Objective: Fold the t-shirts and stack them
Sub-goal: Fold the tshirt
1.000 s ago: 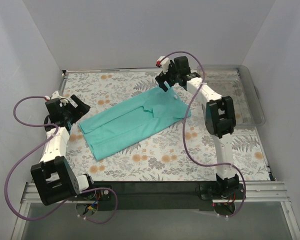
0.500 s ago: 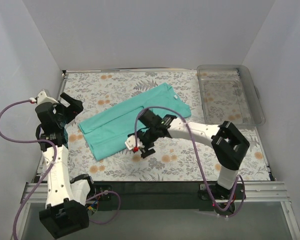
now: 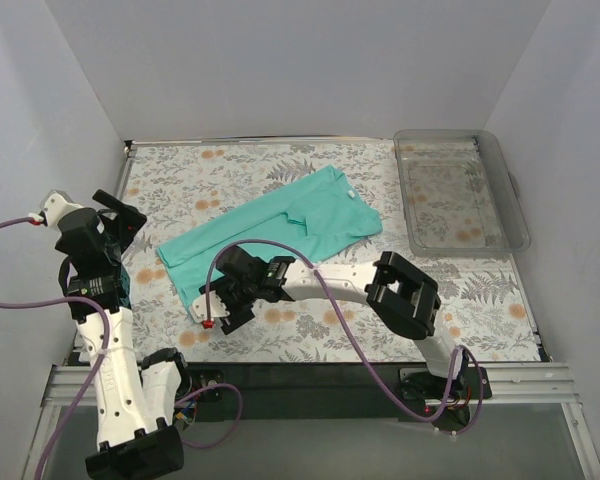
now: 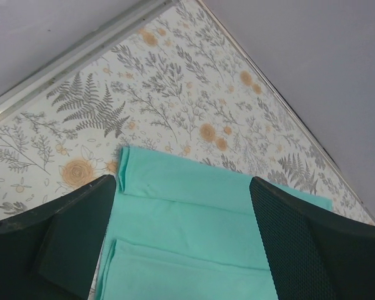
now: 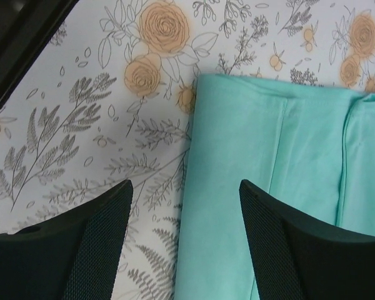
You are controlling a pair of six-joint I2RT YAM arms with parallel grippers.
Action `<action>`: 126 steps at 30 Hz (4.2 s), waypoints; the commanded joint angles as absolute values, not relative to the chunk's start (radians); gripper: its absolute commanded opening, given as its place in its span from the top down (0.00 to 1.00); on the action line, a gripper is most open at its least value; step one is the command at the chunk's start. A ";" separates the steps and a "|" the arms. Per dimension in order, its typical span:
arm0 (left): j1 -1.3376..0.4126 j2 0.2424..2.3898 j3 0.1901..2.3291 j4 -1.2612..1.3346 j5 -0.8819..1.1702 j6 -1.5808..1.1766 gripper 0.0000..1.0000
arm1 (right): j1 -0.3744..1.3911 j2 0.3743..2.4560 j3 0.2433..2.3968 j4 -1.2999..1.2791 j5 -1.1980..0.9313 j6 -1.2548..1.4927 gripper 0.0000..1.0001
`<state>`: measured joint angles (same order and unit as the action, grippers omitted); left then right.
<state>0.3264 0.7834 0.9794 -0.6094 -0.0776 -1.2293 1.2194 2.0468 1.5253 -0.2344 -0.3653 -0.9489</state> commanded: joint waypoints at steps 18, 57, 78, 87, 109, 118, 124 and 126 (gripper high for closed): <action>0.325 0.759 1.103 -0.721 -0.199 -1.243 0.19 | 1.261 2.269 1.729 -0.187 -0.307 -0.899 0.63; 0.284 0.931 0.916 -0.436 0.667 -1.182 0.22 | 1.244 1.619 0.882 -0.514 -0.420 -1.325 0.97; -0.163 2.035 1.452 -0.288 0.546 -1.131 0.31 | 0.515 1.289 1.066 -0.399 -0.538 -0.720 0.26; -0.213 2.362 1.907 -0.515 0.482 -1.051 0.39 | 0.221 1.247 1.014 -0.229 -0.673 -0.394 0.28; -0.291 2.513 2.095 -0.696 0.420 -0.974 0.97 | 0.124 1.238 0.937 -0.166 -0.730 -0.341 0.29; -0.203 2.431 1.990 -0.644 0.307 -1.067 1.00 | 0.124 1.249 0.933 -0.169 -0.716 -0.348 0.29; -0.066 2.297 1.757 -0.560 0.287 -1.143 1.00 | 0.124 1.275 0.934 -0.173 -0.709 -0.356 0.29; -0.038 2.237 1.688 -0.529 0.278 -1.172 1.00 | 0.124 1.291 0.937 -0.175 -0.713 -0.359 0.29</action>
<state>-0.1070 2.3154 1.7763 -0.5262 0.3954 -1.1362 0.1303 1.2690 0.9344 -0.2039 -0.7071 -0.3511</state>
